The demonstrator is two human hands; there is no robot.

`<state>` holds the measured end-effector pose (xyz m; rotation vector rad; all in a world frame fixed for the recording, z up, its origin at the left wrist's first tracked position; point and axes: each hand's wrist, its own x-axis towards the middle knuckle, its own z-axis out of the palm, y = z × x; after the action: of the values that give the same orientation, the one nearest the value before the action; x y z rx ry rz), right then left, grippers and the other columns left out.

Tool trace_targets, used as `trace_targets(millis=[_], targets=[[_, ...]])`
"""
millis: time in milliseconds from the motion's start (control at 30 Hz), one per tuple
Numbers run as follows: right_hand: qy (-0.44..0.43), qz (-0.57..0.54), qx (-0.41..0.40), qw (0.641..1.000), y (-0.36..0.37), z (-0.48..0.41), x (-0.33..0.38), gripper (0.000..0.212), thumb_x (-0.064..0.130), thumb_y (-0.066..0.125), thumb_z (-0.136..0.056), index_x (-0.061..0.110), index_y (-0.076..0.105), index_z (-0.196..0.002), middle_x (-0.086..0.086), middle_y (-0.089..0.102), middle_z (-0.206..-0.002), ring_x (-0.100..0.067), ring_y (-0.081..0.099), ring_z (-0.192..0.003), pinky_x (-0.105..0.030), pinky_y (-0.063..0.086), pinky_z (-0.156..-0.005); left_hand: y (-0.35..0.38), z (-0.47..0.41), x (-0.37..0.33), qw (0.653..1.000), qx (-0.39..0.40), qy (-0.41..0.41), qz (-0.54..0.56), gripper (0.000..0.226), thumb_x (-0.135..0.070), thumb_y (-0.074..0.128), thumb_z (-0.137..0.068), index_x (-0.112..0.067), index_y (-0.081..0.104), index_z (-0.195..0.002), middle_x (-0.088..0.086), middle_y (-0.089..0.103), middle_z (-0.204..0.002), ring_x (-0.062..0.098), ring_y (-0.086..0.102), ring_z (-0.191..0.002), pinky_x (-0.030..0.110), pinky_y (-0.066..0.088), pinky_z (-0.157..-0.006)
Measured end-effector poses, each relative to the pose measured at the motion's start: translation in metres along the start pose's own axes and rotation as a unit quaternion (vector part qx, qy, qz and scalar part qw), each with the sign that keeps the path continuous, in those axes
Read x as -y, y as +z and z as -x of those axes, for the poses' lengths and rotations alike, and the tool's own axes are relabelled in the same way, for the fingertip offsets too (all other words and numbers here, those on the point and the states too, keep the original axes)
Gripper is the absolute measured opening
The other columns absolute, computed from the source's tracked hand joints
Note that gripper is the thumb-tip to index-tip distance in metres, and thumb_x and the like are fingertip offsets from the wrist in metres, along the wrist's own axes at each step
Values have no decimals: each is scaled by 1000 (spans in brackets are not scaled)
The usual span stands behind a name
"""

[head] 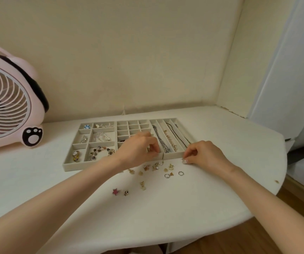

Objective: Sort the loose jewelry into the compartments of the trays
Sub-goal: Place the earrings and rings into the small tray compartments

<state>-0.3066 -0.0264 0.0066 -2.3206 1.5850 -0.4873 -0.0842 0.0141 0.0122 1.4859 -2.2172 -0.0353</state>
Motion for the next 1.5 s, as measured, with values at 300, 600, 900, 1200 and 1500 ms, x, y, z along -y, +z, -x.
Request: trace_targets(millis=[300, 600, 900, 1200, 1500], targets=[[-12, -63, 19, 998, 4, 2, 1, 15, 25, 81, -70, 29, 67, -65, 11, 66, -73, -7, 58, -74, -32, 48, -75, -6, 8, 3, 999, 17, 18, -27, 11, -21, 66, -85, -19, 69, -94, -2, 55, -95, 9, 48, -83, 22, 39, -68], [-33, -84, -2, 996, 4, -4, 11, 8, 19, 77, -72, 23, 71, -71, 12, 63, -68, 0, 51, -62, -31, 47, -72, 17, -1, -14, 988, 33, 55, -137, 21, -35, 58, -87, -22, 66, -100, -3, 49, -93, 18, 47, -96, 25, 28, -72], [-46, -113, 4, 992, 2, -6, 16, 11, 17, 78, -73, 23, 69, -72, 13, 60, -64, 5, 49, -55, -20, 40, -61, 20, -3, -12, 990, 37, 45, -130, 18, -32, 59, -87, -19, 64, -98, -2, 54, -101, 17, 47, -100, 25, 33, -77], [-57, -152, -19, 987, 0, -22, 21, 14, 13, 74, -77, 25, 69, -71, 7, 65, -67, 5, 50, -54, -20, 41, -62, -1, -17, 13, 998, -50, -36, -7, 17, -29, 66, -84, -12, 65, -88, -4, 53, -90, 13, 49, -80, 23, 38, -62], [-50, -178, -31, 982, 8, -49, 29, 11, 17, 76, -77, 22, 69, -71, 8, 64, -64, -1, 56, -58, -21, 43, -63, 0, -49, 64, 979, -108, -172, 23, 14, -25, 64, -86, -11, 67, -86, -1, 58, -84, 15, 54, -78, 29, 44, -68]])
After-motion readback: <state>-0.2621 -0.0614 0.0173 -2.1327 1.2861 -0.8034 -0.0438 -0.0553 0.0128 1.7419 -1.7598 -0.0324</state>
